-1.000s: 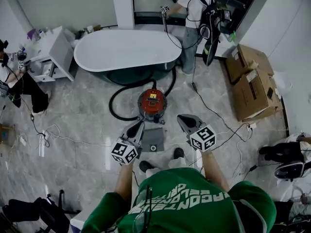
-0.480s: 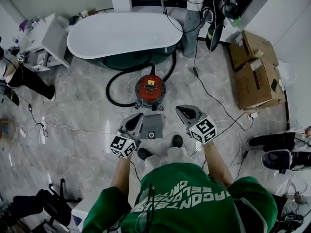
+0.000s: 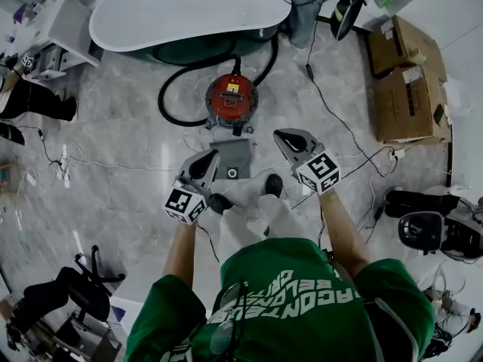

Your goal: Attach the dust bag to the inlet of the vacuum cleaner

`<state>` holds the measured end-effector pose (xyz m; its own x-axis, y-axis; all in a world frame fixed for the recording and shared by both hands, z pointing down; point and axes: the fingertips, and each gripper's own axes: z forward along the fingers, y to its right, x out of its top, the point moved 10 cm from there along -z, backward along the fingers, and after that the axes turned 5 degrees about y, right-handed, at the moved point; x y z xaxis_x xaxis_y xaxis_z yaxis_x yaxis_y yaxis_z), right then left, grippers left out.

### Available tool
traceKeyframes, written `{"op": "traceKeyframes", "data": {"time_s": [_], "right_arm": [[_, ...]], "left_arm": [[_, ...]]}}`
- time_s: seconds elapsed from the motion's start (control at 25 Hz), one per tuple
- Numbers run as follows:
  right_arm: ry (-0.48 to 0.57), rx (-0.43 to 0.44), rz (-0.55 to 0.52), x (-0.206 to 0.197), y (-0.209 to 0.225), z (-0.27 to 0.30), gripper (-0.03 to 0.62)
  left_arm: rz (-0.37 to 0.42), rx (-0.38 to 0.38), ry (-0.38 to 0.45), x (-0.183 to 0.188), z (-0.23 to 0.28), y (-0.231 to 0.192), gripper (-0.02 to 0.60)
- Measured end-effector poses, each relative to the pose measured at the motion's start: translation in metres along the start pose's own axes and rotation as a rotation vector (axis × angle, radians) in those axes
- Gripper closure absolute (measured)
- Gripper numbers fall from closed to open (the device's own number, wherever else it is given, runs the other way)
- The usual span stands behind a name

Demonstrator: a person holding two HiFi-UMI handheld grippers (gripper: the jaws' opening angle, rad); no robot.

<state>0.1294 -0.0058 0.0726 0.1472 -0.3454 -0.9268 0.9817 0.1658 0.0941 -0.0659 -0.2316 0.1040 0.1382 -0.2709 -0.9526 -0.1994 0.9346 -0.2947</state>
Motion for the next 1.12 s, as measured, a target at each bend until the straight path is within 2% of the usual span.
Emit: {"op": "traceKeyframes", "data": {"time_s": [0.28, 0.6, 0.84, 1.12], "right_arm": [[-0.048, 0.052, 0.026, -0.053, 0.015, 0.036, 0.586], [-0.068, 0.1, -0.002, -0.131, 0.027, 0.09, 0.586], [-0.086, 0.177, -0.033, -0.228, 0.026, 0.131, 0.586], [-0.112, 0.293, -0.093, -0.365, 0.03, 0.194, 0.586]], "left_arm": [[-0.032, 0.016, -0.039, -0.048, 0.006, -0.022, 0.578], [0.008, -0.009, -0.083, -0.133, 0.007, -0.061, 0.578], [-0.008, -0.037, -0.097, -0.234, -0.003, -0.089, 0.578], [0.003, -0.067, -0.129, -0.382, -0.01, -0.142, 0.578]]}}
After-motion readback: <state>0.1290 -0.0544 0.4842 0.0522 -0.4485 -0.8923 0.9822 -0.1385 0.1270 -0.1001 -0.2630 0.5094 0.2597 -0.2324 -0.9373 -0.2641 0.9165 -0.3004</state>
